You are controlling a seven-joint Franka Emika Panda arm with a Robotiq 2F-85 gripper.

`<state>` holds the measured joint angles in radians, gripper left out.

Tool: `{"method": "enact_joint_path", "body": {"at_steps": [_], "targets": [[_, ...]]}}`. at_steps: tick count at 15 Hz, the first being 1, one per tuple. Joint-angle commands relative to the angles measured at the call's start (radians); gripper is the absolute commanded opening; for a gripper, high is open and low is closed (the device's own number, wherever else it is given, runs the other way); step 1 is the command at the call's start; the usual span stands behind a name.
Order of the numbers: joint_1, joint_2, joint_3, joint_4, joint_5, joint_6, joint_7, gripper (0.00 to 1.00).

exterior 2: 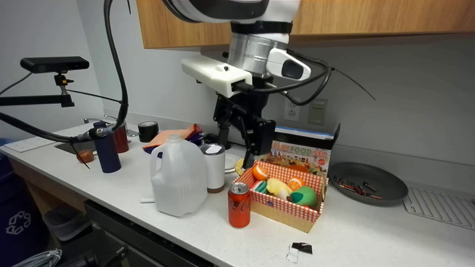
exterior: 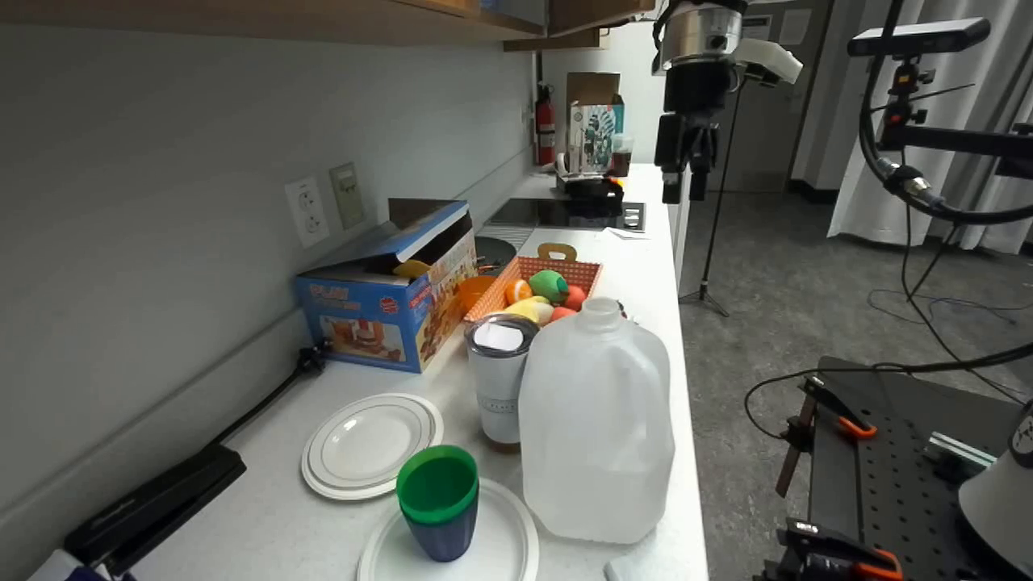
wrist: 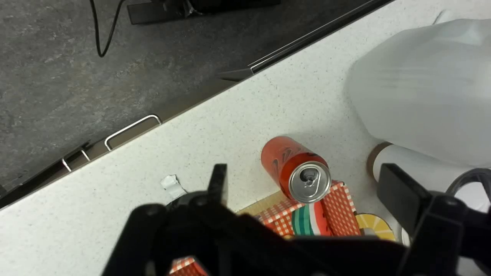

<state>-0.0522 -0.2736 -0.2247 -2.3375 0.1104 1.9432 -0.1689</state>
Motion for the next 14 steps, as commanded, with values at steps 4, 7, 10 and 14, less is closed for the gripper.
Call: {"method": "enact_joint_path", "body": {"at_steps": [4, 7, 10, 14], "targets": [[-0.024, 0.002, 0.022, 0.002, 0.006, -0.002, -0.006, 1.0], [-0.024, 0.002, 0.022, 0.002, 0.006, -0.002, -0.006, 1.0], [-0.029, -0.006, 0.024, -0.005, -0.011, -0.004, -0.007, 1.0], [-0.065, -0.067, 0.005, -0.028, -0.1, -0.03, -0.066, 1.0]]}}
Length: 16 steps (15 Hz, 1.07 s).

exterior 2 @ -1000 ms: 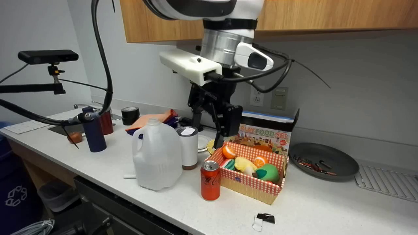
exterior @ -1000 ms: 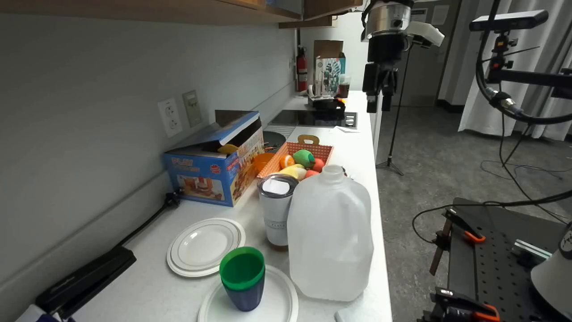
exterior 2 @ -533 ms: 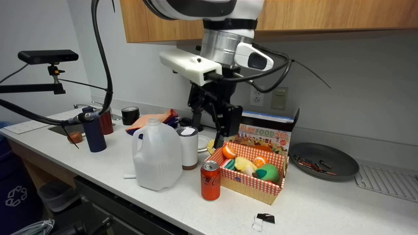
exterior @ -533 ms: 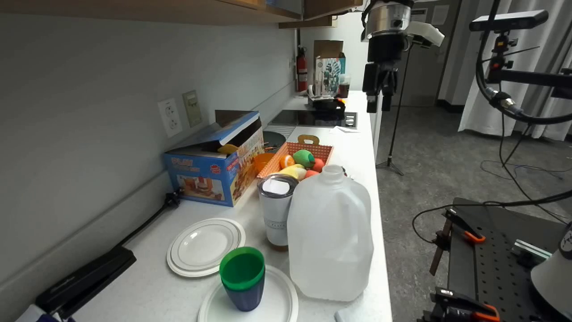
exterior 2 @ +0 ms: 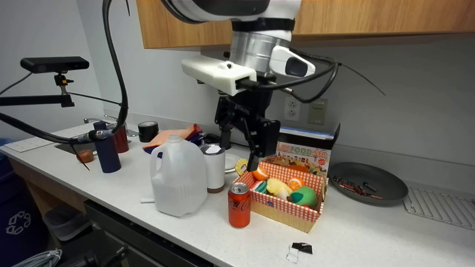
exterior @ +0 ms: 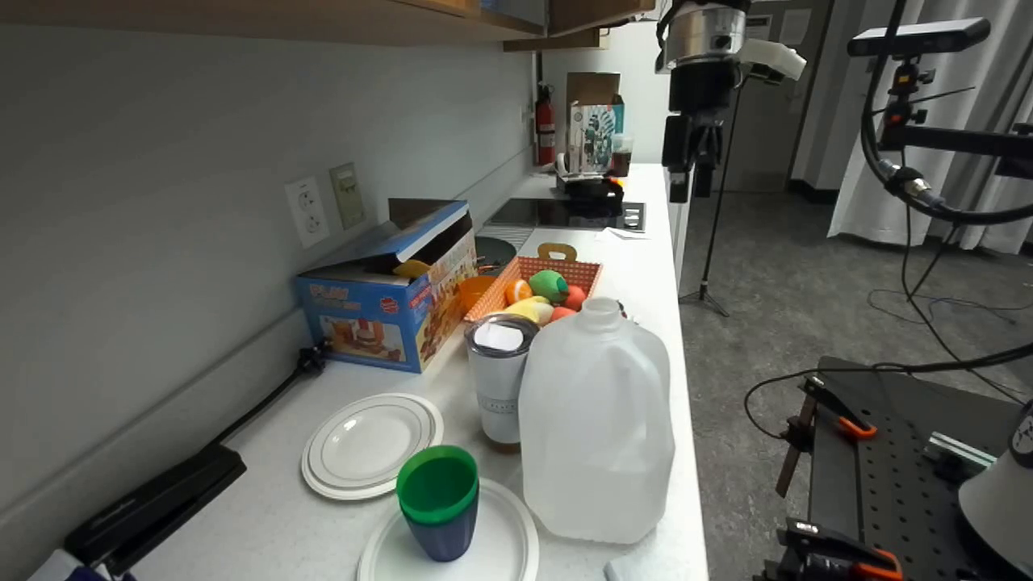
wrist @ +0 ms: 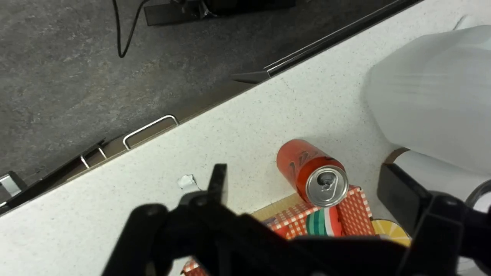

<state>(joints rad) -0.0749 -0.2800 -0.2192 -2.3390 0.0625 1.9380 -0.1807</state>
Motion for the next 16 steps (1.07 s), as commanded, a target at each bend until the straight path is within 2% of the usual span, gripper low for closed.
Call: {"method": "enact_joint_path", "body": {"at_steps": [1, 8, 16], "targets": [[-0.055, -0.082, -0.009, -0.033, -0.072, -0.037, -0.079, 1.0], [-0.113, -0.268, -0.075, -0.095, -0.16, -0.111, -0.289, 1.0], [-0.066, -0.536, -0.134, -0.031, -0.118, -0.219, -0.53, 1.0]]}}
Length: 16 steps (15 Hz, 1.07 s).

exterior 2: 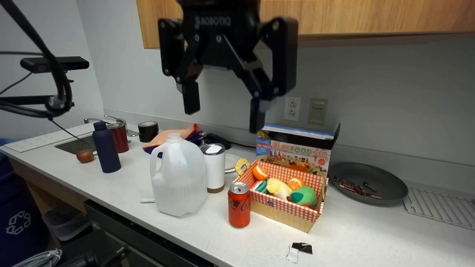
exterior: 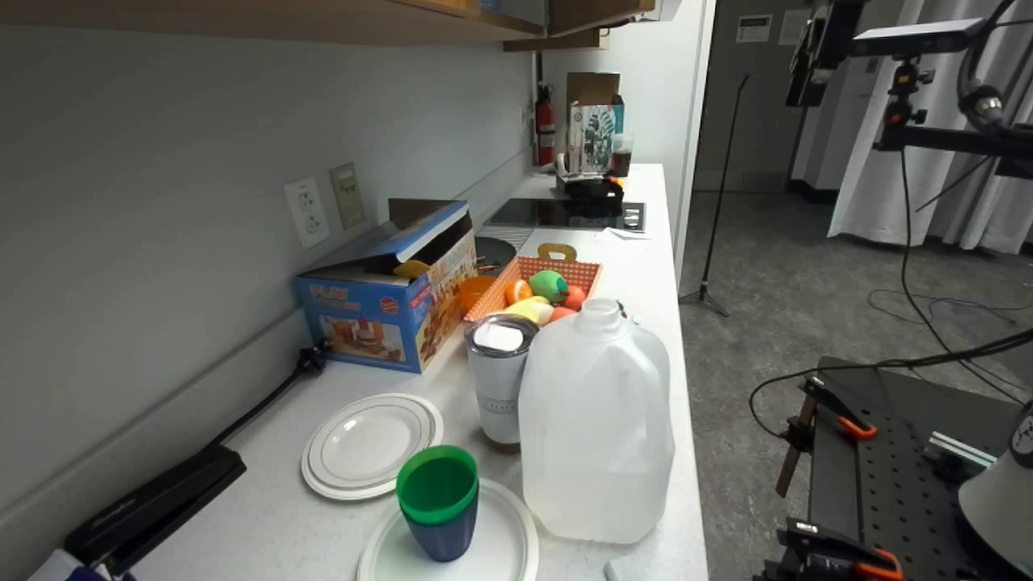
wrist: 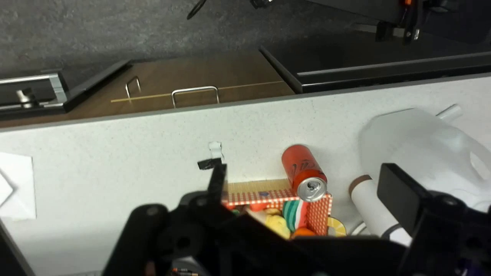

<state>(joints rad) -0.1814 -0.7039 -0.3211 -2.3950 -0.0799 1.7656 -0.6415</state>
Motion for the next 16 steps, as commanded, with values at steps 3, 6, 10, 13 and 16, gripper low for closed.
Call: {"method": "enact_joint_path", "body": {"at_steps": [3, 6, 10, 13, 16], "targets": [[0.078, -0.169, -0.051, 0.072, 0.083, -0.035, -0.103, 1.0], [0.122, -0.212, -0.072, 0.095, 0.167, -0.008, -0.118, 1.0], [0.174, -0.259, -0.087, 0.102, 0.269, 0.049, -0.134, 1.0], [0.206, -0.288, -0.089, 0.093, 0.328, 0.145, -0.15, 1.0], [0.243, -0.309, -0.09, 0.079, 0.39, 0.266, -0.161, 1.0]]}}
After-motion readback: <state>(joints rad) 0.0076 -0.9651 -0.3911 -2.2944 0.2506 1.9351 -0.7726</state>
